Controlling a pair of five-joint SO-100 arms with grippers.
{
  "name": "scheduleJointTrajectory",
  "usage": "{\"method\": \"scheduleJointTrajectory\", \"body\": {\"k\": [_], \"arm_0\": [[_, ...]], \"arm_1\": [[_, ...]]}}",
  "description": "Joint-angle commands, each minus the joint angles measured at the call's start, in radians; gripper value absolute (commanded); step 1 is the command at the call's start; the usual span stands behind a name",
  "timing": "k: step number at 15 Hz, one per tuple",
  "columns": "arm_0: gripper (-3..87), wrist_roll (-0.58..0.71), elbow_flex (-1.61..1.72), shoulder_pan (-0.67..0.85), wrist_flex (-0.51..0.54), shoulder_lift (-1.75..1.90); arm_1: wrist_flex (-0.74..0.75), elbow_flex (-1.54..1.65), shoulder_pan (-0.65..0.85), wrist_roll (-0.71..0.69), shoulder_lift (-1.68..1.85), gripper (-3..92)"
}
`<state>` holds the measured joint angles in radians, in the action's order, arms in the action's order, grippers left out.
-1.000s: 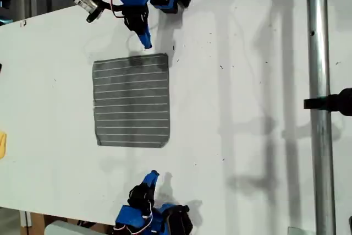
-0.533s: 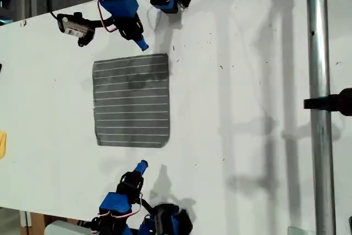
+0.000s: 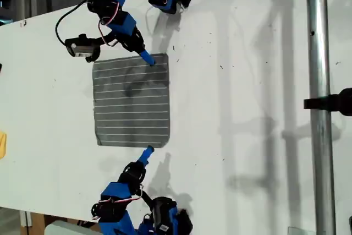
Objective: Grasp corners of a towel and fold twice.
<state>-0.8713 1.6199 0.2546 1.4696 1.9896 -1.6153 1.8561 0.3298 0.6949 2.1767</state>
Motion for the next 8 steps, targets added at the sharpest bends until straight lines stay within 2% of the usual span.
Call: {"method": "scheduleJointTrajectory", "body": {"k": [1, 5, 8], "arm_0": [[24.1, 0.006, -0.074, 0.017, 0.005, -0.035], [23.6, -0.002, -0.060, 0.040, -0.014, -0.055], [23.6, 0.003, -0.058, 0.057, -0.020, -0.072]], "arm_1": [[0.187, 0.152, 0.029, -0.037, -0.026, 33.3], [0.474, 0.391, 0.081, -0.072, -0.172, 32.6], [0.565, 0.371, 0.086, -0.086, -0.374, 32.6]]}}
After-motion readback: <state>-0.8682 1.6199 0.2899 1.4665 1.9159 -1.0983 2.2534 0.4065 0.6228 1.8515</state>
